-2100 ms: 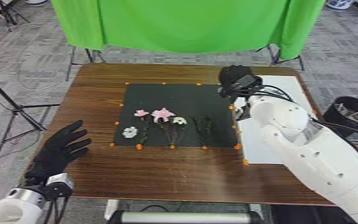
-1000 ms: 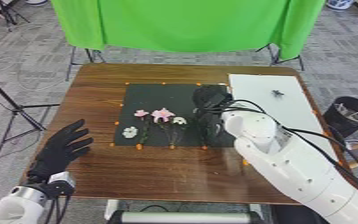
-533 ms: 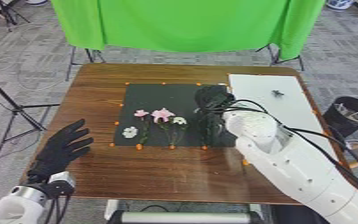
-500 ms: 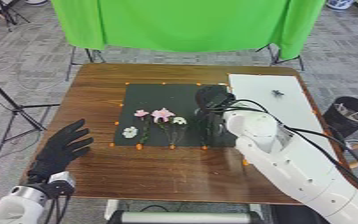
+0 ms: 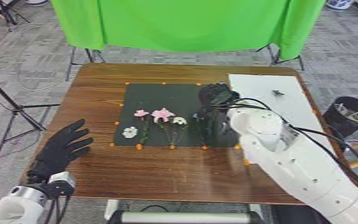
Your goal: Arrange flowers
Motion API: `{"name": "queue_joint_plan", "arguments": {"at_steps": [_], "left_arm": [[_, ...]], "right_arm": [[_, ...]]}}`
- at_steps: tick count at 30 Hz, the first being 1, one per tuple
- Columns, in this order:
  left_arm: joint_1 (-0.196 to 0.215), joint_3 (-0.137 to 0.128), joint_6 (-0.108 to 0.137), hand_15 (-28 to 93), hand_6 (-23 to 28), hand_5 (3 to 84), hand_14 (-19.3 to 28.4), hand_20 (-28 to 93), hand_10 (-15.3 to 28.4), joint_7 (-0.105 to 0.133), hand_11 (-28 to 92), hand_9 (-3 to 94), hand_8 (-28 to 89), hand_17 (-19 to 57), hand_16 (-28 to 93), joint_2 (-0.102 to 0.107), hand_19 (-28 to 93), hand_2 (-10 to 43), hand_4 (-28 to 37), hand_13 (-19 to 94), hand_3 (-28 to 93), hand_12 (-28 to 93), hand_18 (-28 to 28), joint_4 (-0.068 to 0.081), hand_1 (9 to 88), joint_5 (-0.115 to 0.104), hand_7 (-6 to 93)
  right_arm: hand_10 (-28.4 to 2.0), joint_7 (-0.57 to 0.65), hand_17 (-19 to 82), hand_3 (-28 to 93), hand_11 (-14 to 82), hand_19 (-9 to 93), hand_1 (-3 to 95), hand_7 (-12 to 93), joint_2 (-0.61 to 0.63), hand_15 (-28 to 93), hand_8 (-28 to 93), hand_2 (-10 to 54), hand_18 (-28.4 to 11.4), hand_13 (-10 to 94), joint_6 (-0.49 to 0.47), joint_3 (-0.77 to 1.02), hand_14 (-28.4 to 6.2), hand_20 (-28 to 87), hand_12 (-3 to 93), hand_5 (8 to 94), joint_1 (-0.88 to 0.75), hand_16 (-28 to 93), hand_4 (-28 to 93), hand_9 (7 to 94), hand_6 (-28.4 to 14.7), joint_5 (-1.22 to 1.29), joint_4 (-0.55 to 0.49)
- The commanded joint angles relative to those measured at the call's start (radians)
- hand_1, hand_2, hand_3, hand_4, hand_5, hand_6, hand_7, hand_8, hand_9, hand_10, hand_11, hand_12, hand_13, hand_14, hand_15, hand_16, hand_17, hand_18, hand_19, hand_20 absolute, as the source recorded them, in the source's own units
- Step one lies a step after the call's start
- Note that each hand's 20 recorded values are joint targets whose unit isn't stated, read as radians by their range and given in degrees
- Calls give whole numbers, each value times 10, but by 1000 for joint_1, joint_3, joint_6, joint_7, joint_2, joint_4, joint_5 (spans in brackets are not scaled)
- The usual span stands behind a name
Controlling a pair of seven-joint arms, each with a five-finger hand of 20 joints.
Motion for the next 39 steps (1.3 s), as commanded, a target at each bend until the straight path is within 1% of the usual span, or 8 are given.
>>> {"name": "queue_joint_plan", "arguments": {"at_steps": [1,6,16,22,29,33,36,39], "left_arm": [[32,2,6,318,31,270,170,73,127,-2,205,247,-111,-100,-7,-6,446,12,-241,206,700,150,230,5,262,-7,211],[45,-2,15,318,31,270,170,73,127,10,206,247,-111,-100,-8,-3,446,12,-241,206,700,150,230,1,262,-13,211],[44,0,13,317,32,271,170,73,127,2,205,247,-111,-100,-7,-6,446,12,-242,206,700,150,230,1,263,-12,211],[37,1,-2,319,32,273,170,73,127,-7,205,247,-110,-100,-8,-9,446,13,-243,207,701,150,230,5,263,-4,210],[31,0,-14,315,33,277,171,73,128,-20,206,250,-111,-98,-9,-11,446,12,-243,208,700,149,231,9,263,1,209],[29,2,-13,314,33,279,171,73,129,-19,207,252,-110,-98,-8,-8,446,12,-242,209,700,150,231,10,262,0,208],[30,0,-17,314,34,280,171,72,129,-23,207,252,-110,-98,-7,-8,446,12,-242,209,701,149,231,10,262,2,207],[25,1,-19,313,35,282,170,72,129,-26,207,252,-109,-98,-7,-11,446,11,-242,209,701,148,231,12,261,3,205]], "right_arm": [[-121,112,284,881,410,884,251,442,135,747,-180,-95,-205,556,73,51,-83,514,260,432,52,284,-274,497,-27,152,23],[-131,187,251,888,384,848,238,401,206,735,-163,-95,-209,496,127,51,-97,512,251,376,97,255,-264,426,-44,357,87],[-156,292,187,905,264,784,235,355,271,714,-147,-95,-213,359,162,-73,-123,504,241,262,145,172,-261,290,-57,227,207],[-152,285,168,906,210,731,239,319,279,660,-133,-95,-212,361,150,-87,-111,479,234,254,139,142,-259,287,-59,229,255],[-159,290,214,895,133,749,267,327,264,548,-145,-95,-217,557,177,-129,-75,469,177,263,171,180,-277,419,-2,290,322],[-157,274,234,892,130,766,280,327,262,542,-150,-95,-219,601,193,-154,-63,472,163,285,185,195,-281,455,10,288,343],[-100,257,250,893,191,789,307,375,263,579,-173,-95,-213,639,224,-163,-51,472,171,352,183,222,-281,514,8,276,351],[-74,243,270,891,263,811,339,418,257,613,-188,-95,-204,670,276,-183,-48,473,181,447,192,239,-280,610,16,265,367]]}}
